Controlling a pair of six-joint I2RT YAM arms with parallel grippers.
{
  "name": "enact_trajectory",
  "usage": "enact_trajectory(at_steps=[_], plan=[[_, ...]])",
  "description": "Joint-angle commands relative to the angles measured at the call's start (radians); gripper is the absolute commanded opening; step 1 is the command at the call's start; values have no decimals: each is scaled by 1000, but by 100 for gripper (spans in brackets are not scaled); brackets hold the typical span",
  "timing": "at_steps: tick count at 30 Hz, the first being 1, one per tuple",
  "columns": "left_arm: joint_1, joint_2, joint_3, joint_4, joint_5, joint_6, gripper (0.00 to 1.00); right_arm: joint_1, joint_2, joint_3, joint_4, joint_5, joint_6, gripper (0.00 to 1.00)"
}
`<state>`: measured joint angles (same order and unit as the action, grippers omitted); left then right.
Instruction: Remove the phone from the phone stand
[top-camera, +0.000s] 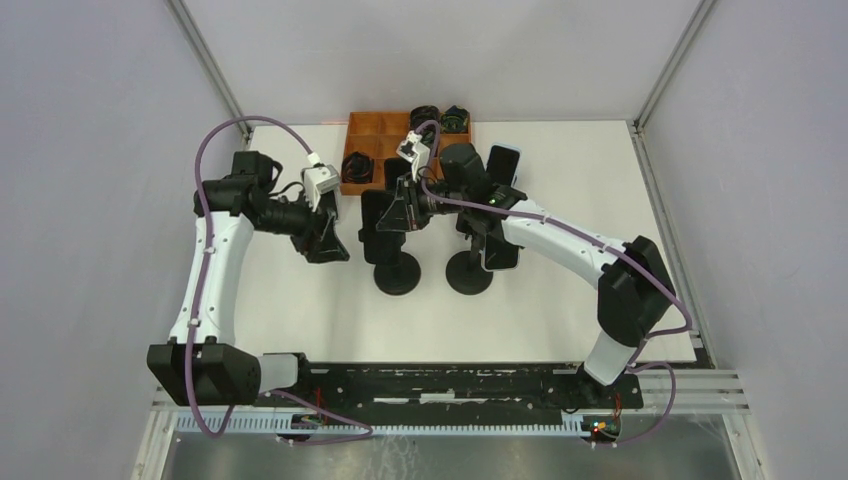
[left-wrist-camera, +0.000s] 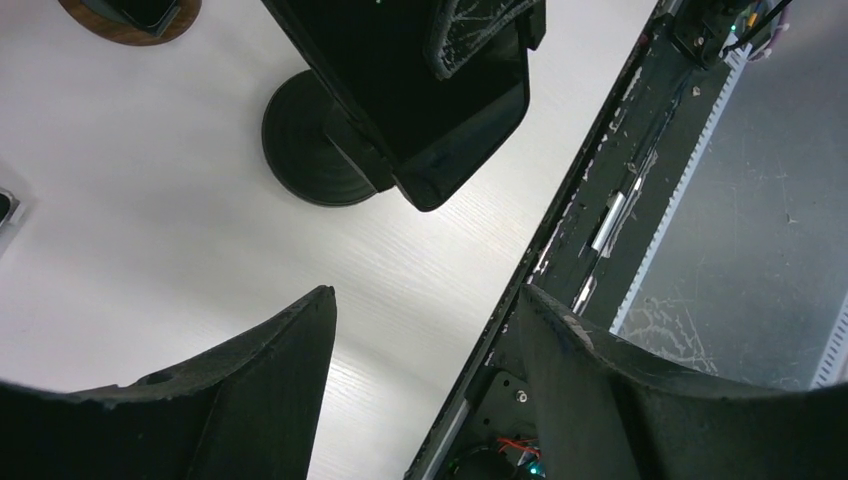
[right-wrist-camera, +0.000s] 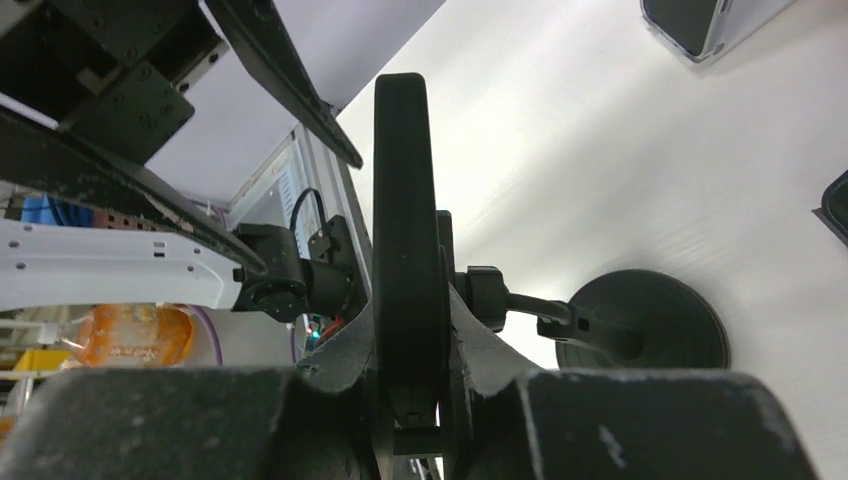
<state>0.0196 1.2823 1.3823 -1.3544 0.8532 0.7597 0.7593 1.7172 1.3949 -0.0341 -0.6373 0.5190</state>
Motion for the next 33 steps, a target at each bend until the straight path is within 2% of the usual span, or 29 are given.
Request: enact_trajectory(at_steps=[1,4,7,11,18,25,29,33], plan=[[-4,-50,-20,30,61,44,75,-2,-30,99,124,12,124,0],[-5,-67,0,12,87,59,76,-2,-48,125,173,-9,183,0],[-4,-66,66,-103,129,158,77,-6,-83,141,208,-35,215,0],[-8,-98,86,-111,156,184,78,-4,-122,133,305,-77,309,0],[-9,-178,17,22,314,92,76,17,-152,20,718,-88,618,0],[-8,-243,-60,86,287,102,74,24,-176,54,730,-99,655,0],[-8,-246,-61,133,321,58,65,45,-187,42,764,-88,683,0],[-7,-253,-31,160,348,25,45,78,-211,-1,829,-65,711,0]])
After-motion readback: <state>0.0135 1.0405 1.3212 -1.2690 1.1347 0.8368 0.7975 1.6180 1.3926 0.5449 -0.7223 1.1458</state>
